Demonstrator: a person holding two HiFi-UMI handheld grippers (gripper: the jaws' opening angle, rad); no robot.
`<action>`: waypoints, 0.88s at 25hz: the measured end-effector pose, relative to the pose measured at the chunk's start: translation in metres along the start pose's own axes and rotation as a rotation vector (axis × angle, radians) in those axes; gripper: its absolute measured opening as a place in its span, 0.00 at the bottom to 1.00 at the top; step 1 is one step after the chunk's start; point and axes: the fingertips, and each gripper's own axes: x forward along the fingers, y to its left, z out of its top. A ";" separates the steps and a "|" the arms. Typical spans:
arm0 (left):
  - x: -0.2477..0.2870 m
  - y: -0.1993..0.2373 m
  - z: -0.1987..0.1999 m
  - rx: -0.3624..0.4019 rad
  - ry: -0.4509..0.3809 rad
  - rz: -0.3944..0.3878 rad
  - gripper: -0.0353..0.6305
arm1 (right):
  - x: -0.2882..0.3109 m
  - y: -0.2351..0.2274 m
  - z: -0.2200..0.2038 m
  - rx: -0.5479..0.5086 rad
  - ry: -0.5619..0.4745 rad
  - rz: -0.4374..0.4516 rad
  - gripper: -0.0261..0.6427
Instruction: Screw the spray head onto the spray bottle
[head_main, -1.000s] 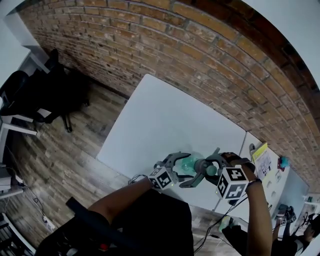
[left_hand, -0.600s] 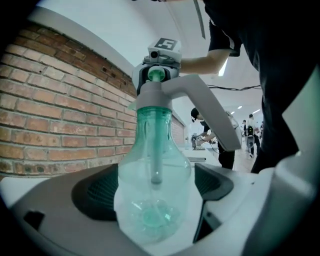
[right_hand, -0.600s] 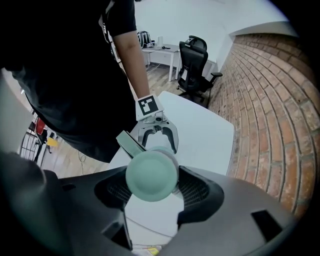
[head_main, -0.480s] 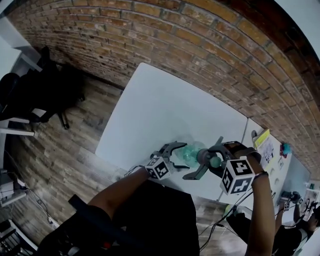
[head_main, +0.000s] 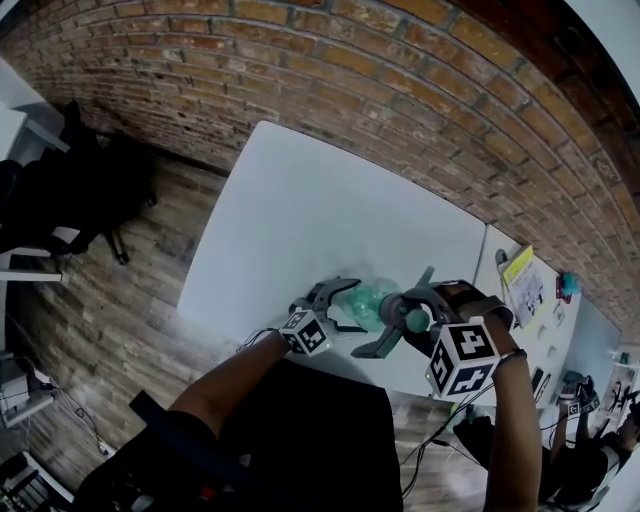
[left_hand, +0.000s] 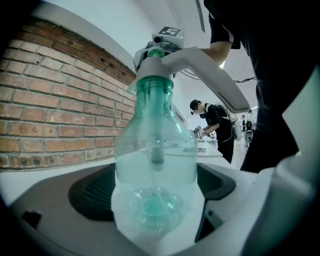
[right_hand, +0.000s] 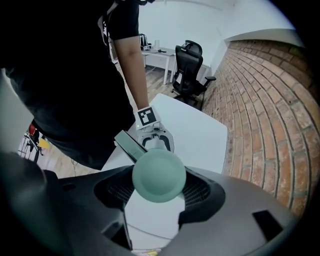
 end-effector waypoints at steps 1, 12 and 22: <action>0.001 0.000 0.000 -0.002 0.004 0.004 0.79 | 0.000 0.000 0.000 0.011 -0.006 0.000 0.43; 0.002 0.000 -0.005 -0.035 -0.005 0.010 0.79 | -0.002 -0.007 -0.001 0.332 -0.075 -0.054 0.43; 0.002 -0.001 -0.004 -0.049 -0.005 0.006 0.79 | -0.003 -0.009 -0.003 0.561 -0.131 -0.124 0.43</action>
